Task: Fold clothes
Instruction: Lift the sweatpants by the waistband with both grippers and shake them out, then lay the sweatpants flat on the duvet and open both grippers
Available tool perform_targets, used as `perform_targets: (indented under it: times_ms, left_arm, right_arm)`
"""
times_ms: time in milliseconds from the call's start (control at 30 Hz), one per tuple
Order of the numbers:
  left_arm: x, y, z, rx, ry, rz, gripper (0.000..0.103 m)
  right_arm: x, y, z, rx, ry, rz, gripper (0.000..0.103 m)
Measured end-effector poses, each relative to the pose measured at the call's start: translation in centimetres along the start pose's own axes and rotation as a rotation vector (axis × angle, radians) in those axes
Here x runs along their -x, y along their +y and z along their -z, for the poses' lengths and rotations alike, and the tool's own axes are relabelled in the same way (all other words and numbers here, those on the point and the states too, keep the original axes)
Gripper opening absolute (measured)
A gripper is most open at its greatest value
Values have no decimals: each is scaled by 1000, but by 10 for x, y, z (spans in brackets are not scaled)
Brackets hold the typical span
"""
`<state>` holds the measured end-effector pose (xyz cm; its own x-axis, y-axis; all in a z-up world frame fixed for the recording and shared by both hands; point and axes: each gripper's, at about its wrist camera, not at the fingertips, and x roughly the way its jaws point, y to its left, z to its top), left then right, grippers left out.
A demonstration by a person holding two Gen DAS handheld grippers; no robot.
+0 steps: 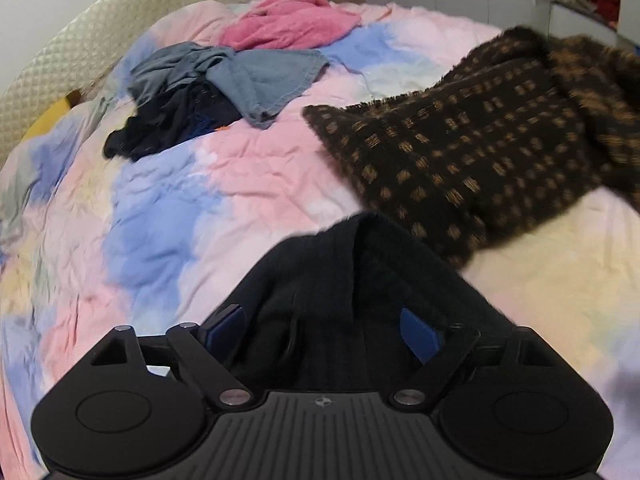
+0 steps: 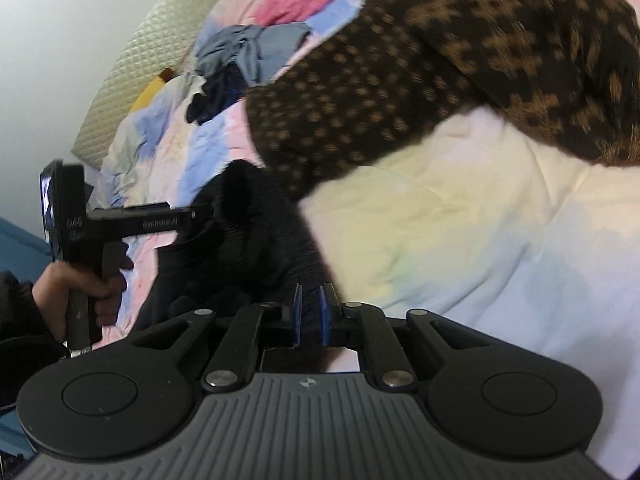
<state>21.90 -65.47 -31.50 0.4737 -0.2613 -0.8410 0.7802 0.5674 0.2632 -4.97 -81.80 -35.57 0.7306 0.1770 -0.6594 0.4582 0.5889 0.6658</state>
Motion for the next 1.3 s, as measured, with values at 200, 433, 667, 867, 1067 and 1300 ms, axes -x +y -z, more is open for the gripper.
perform_targets:
  times_ms: [200, 433, 667, 867, 1067, 1300]
  left_arm:
    - [76, 54, 73, 190, -12, 2, 87]
    - [158, 134, 187, 443, 1, -31, 87]
    - [217, 243, 314, 784, 25, -65, 89]
    - [247, 347, 436, 1256, 7, -75, 95]
    - [252, 427, 558, 1691, -45, -26, 95]
    - [257, 462, 654, 2008, -158, 156, 95]
  right_arm:
    - [23, 59, 27, 78, 11, 27, 14]
    - [31, 131, 81, 156, 52, 59, 18]
    - [27, 201, 140, 178, 98, 85, 21]
    - [13, 260, 181, 169, 121, 113, 25]
    - [-7, 309, 207, 124, 147, 152, 28]
    - [-21, 356, 229, 154, 184, 225, 31]
